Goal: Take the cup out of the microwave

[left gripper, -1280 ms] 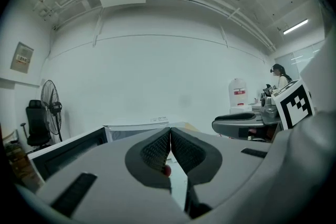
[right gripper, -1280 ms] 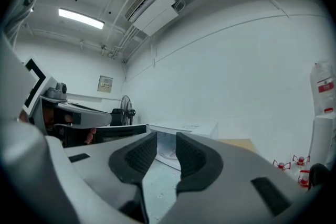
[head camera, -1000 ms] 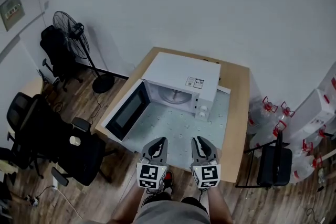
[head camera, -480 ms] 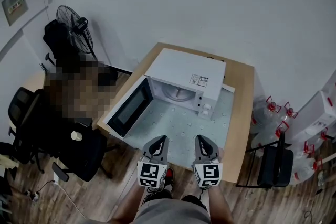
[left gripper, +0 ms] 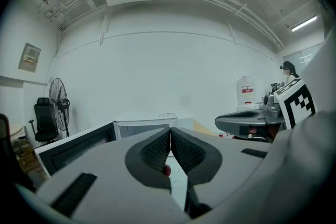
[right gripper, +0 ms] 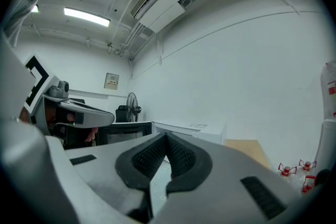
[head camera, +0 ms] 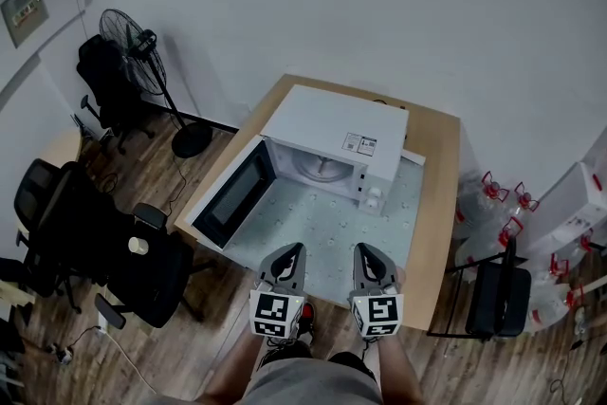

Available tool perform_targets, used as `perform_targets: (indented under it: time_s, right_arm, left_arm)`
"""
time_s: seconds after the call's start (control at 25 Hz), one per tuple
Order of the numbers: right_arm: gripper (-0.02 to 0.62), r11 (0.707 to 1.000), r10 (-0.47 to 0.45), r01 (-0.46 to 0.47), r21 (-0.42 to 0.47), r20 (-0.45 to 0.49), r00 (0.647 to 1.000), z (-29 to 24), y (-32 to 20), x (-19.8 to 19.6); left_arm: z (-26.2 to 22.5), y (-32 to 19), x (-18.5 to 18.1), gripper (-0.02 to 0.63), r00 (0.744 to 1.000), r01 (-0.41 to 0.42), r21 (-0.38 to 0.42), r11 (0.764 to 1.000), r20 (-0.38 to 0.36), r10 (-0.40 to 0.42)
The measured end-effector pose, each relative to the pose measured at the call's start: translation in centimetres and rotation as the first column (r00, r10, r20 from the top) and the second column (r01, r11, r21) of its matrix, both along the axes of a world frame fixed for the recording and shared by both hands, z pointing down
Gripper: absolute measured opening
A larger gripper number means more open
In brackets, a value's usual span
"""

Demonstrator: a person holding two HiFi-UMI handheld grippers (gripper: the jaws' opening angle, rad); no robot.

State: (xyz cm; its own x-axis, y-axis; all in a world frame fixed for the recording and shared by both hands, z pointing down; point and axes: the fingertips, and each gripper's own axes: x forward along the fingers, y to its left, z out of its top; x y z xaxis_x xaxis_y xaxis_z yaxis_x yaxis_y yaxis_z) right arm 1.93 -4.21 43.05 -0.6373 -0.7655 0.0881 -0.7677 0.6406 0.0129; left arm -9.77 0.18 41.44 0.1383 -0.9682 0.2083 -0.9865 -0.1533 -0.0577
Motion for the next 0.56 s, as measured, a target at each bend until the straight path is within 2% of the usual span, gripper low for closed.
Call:
perform_targets:
  time_s: [0.56]
  right_arm:
    - [0.017, 1.0, -0.007, 0.007, 0.003, -0.003, 1.0, 0.2, -0.32, -0.14]
  left_arm:
    - [-0.02, -0.34, -0.31, 0.023, 1.0, 0.005, 0.003, 1.0, 0.002, -0.005]
